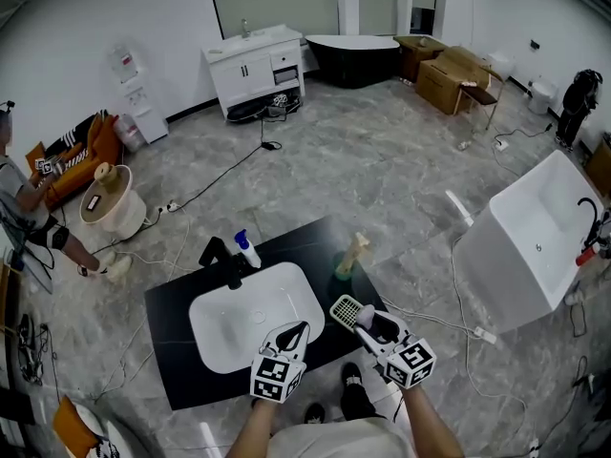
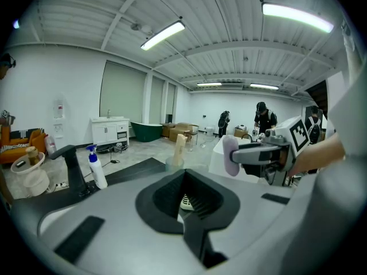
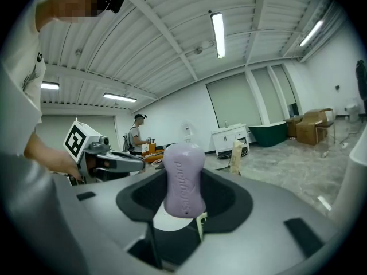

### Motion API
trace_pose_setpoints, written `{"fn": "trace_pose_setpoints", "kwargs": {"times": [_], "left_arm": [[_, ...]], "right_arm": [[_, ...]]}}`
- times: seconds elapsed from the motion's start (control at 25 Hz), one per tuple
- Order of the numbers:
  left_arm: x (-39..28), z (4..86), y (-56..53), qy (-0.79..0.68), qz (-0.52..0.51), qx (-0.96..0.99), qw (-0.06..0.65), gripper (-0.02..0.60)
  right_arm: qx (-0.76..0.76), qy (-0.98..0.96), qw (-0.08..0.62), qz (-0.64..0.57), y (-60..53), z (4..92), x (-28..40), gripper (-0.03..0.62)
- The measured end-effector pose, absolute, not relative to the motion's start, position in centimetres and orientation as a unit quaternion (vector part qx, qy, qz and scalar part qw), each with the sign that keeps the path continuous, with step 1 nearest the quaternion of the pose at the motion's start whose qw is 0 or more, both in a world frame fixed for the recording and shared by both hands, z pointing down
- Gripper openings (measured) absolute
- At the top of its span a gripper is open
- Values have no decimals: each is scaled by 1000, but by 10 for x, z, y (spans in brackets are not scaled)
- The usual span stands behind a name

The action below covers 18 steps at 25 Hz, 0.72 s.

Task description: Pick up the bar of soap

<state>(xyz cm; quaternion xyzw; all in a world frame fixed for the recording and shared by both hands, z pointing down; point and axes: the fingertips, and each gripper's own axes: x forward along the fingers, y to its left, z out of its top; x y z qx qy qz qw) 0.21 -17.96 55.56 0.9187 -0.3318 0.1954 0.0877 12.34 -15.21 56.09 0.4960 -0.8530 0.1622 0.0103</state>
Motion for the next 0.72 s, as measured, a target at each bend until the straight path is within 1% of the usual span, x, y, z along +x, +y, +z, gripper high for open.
{"fn": "trace_pose_setpoints", "kwargs": {"times": [0.72], "left_arm": [[7,553,-183,-328,191,921,92,5]], "right_arm": [[492,-855,17,163,-149,559,122,184]]}}
